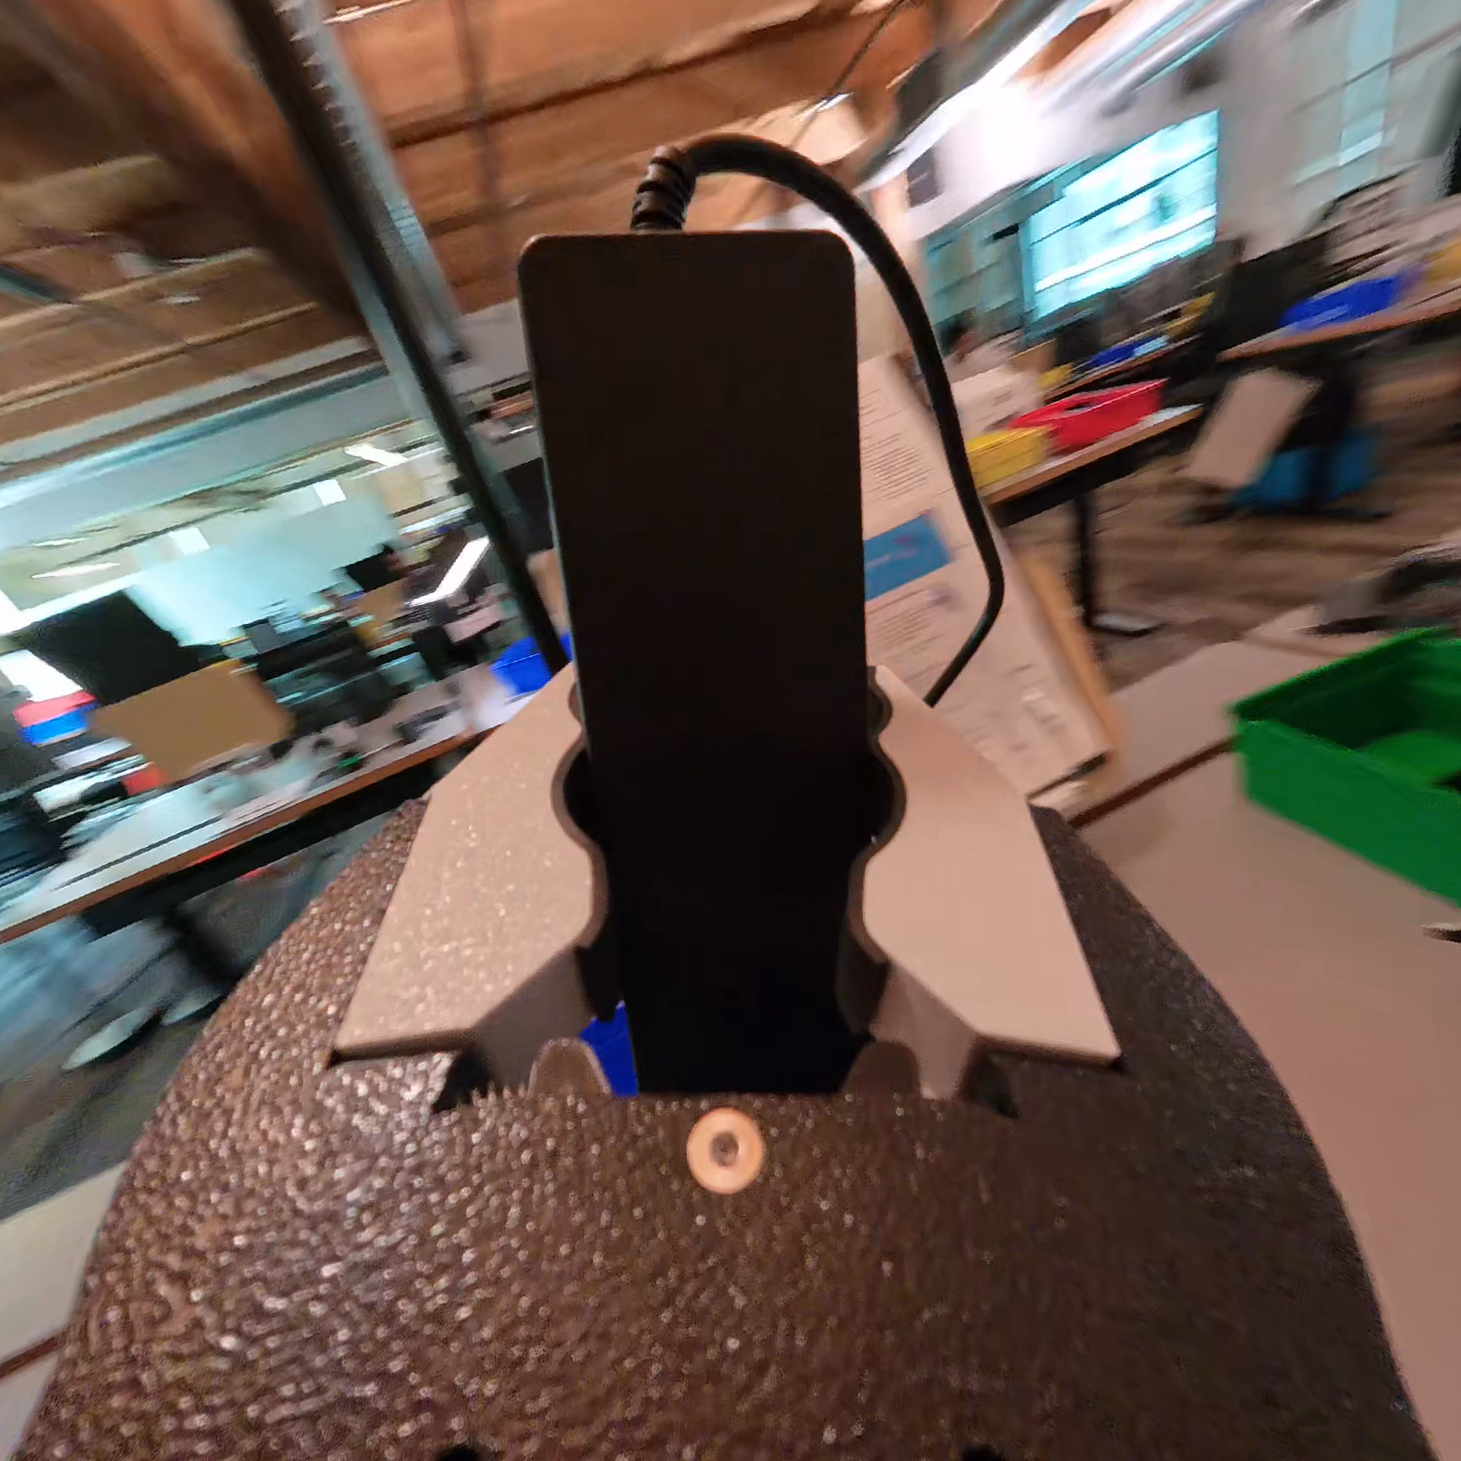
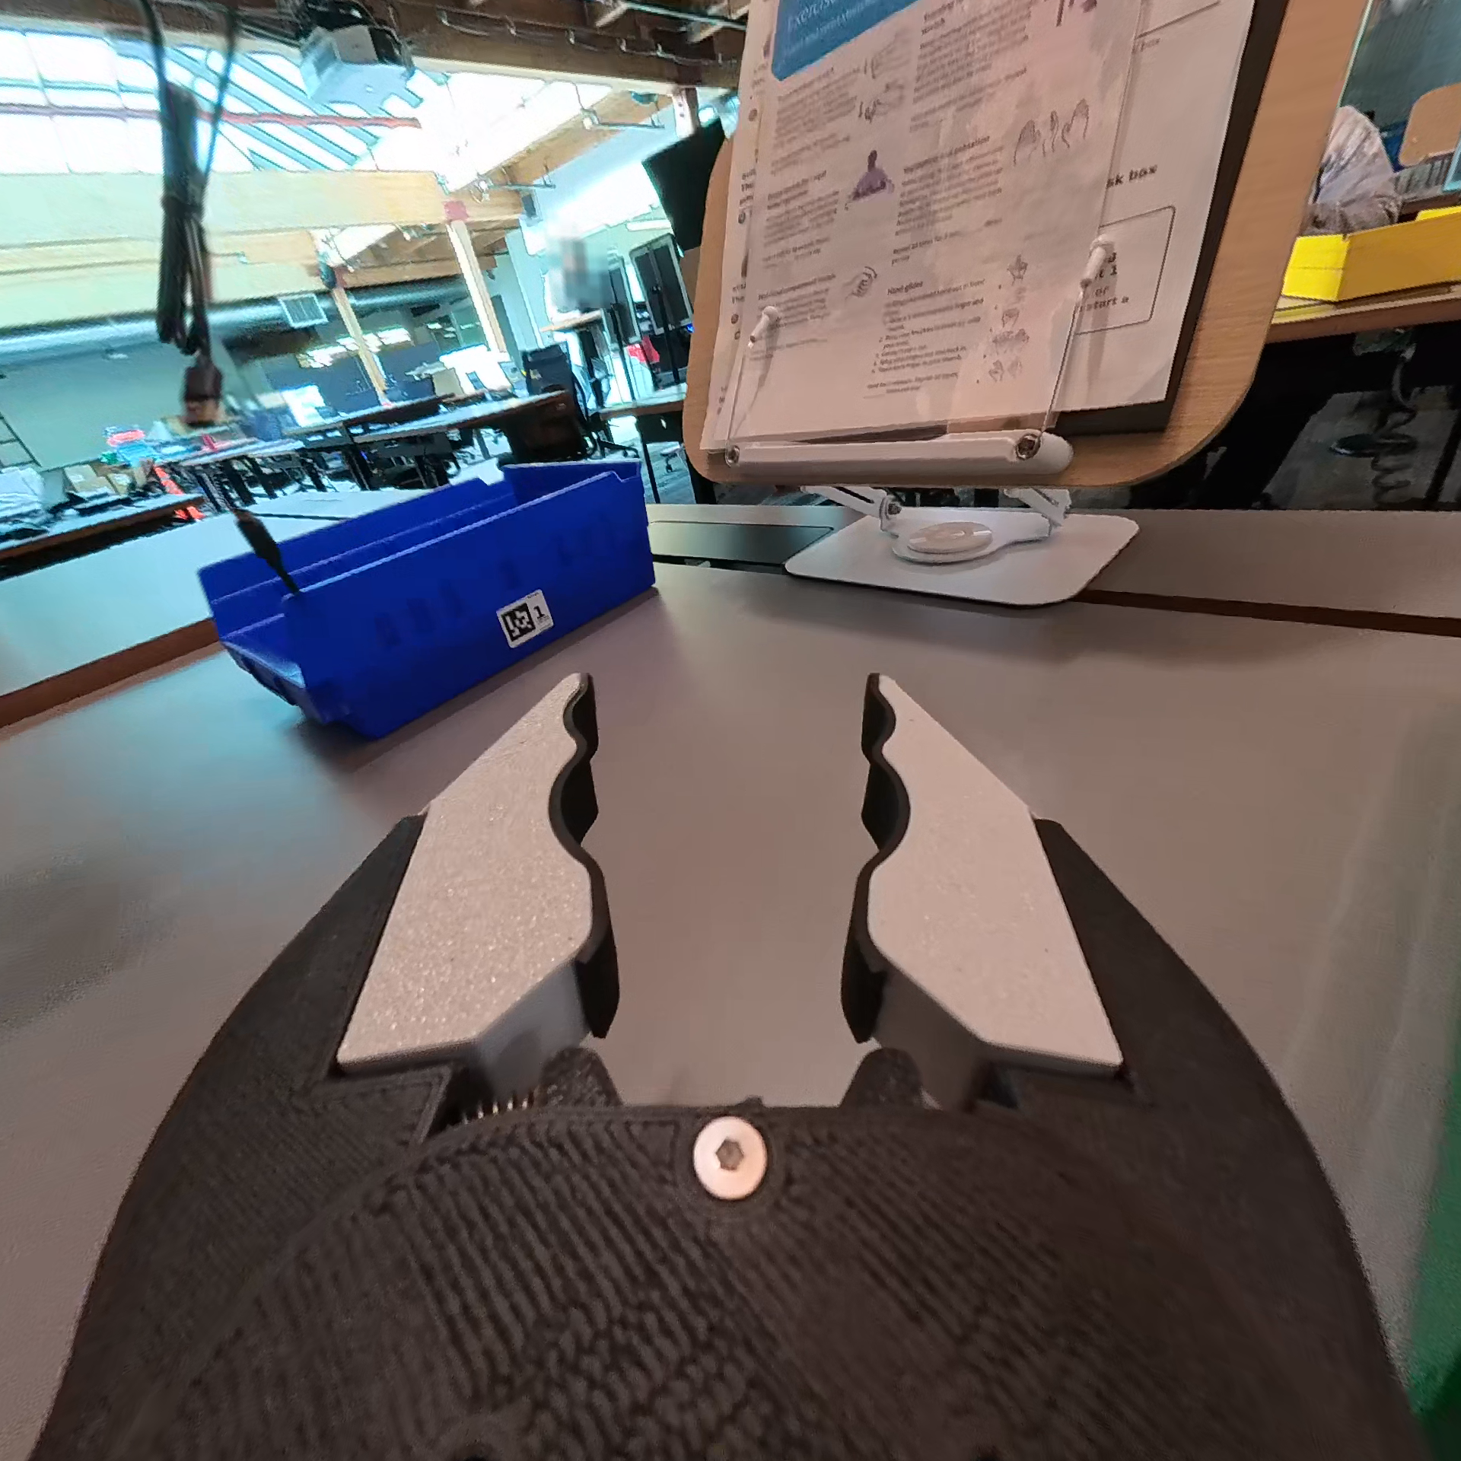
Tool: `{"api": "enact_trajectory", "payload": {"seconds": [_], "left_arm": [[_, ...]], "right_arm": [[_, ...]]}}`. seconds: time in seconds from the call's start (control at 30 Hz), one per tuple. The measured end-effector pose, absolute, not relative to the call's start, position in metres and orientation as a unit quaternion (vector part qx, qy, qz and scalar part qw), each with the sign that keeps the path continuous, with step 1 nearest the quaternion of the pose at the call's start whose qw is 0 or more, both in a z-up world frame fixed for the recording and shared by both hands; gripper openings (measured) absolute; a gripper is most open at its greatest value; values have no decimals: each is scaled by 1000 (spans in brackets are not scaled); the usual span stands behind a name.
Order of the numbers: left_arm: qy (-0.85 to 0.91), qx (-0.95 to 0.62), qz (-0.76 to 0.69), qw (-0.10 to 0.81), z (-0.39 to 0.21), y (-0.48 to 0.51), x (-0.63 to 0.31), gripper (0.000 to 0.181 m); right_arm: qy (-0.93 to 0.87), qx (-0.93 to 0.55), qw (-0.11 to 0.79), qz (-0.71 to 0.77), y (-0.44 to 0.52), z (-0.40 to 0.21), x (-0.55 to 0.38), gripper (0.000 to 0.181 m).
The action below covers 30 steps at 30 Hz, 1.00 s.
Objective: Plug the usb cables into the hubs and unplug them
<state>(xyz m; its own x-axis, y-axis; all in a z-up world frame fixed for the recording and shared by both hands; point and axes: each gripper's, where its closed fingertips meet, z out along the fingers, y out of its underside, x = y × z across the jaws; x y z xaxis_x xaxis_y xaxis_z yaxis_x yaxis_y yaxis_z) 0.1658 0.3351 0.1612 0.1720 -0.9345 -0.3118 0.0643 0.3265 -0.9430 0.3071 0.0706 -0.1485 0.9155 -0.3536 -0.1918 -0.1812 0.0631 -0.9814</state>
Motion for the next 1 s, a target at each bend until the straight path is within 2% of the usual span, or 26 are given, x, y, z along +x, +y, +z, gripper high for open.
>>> {"api": "enact_trajectory", "payload": {"seconds": [0.17,0.4,0.5,0.6,0.8,0.9,1.0], "left_arm": [[576,-349,-569,472,129,256,185,64],[623,-239,-701,253,16,163,205,63],[655,-205,-694,219,-39,136,212,63],[682,-160,-691,180,-76,112,210,63],[679,-61,-724,109,-96,85,190,63],[684,-64,-719,109,-104,82,192,63],[692,-78,-706,127,-116,85,197,63]], "right_arm": [[133,-622,771,-23,68,-113,284,69],[95,-513,852,41,38,-65,269,85],[73,-507,859,-6,24,-42,264,89],[24,-571,820,-30,36,-37,246,88],[-99,-705,701,48,89,-65,214,79],[-138,-708,687,92,109,-67,204,85],[-189,-708,676,78,130,-69,191,72]]}}
